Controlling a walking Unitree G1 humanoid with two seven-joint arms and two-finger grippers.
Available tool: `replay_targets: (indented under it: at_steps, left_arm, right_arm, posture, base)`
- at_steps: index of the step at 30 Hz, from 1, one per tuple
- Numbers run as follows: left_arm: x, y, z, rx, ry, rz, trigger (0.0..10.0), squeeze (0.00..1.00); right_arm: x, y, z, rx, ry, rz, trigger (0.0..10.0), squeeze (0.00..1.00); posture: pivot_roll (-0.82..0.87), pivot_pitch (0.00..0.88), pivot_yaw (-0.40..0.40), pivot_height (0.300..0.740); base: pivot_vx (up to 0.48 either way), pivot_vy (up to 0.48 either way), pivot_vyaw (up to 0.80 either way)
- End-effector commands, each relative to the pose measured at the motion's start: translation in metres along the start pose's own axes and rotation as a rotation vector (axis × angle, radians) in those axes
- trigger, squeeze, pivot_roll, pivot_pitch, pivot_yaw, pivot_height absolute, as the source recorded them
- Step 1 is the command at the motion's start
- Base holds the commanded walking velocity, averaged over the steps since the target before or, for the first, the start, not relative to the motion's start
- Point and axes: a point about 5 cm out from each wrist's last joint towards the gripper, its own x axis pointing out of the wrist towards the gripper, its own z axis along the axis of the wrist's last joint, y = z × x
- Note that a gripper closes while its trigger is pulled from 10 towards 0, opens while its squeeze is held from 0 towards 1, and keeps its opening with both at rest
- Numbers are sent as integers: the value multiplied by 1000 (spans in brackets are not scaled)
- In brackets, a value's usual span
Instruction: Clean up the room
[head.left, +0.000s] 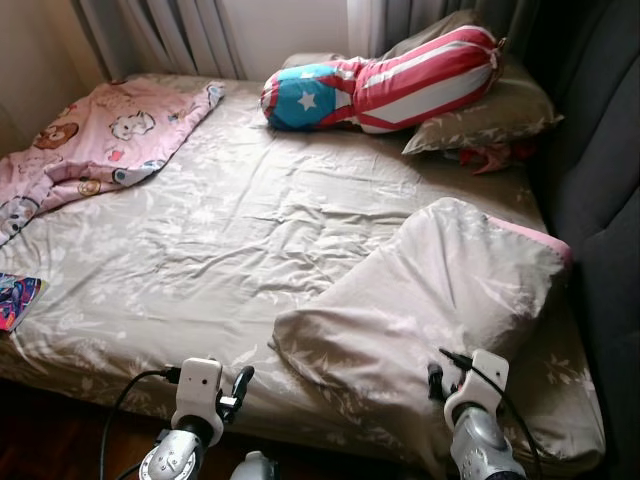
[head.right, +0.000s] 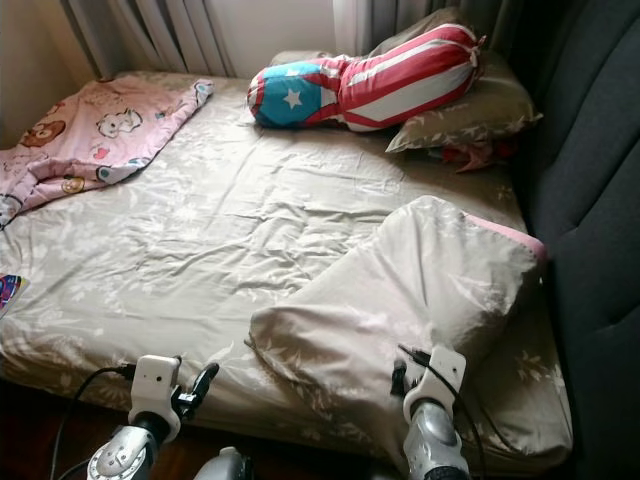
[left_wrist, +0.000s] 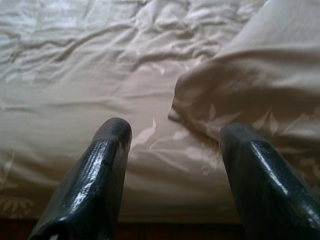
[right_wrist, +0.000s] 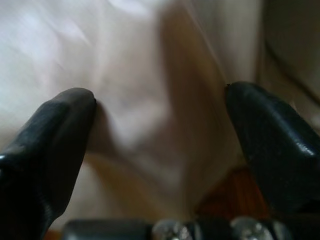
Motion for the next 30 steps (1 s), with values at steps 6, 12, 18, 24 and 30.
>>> replay_targets:
  at_steps: [6, 12, 18, 24, 30]
  left_arm:
    - [-7, 3, 2, 3, 15, -8, 10000, 0]
    - [-10, 2, 6, 5, 21, -18, 10000, 0]
    - [-12, 2, 11, 15, 20, -27, 10000, 0]
    - [-9, 2, 21, 17, -4, -28, 10000, 0]
    - [-9, 2, 32, 17, -29, -33, 10000, 0]
  right_arm:
    - [-5, -3, -20, 29, 86, 29, 10000, 0]
    - [-6, 3, -25, 85, 109, 94, 10000, 0]
    - [-7, 7, -27, 104, 114, 136, 10000, 0]
    - [-7, 13, -24, 118, 109, 181, 10000, 0]
    - [-7, 21, -26, 103, 133, 229, 10000, 0]
  posture:
    - [25, 169, 49, 670]
    - [35, 176, 60, 670]
    - [41, 185, 66, 670]
    - [48, 198, 69, 670]
    - [60, 215, 69, 670]
  base:
    - [0, 0, 0]
    - [0, 0, 0]
    - [0, 0, 0]
    - [0, 0, 0]
    - [0, 0, 0]
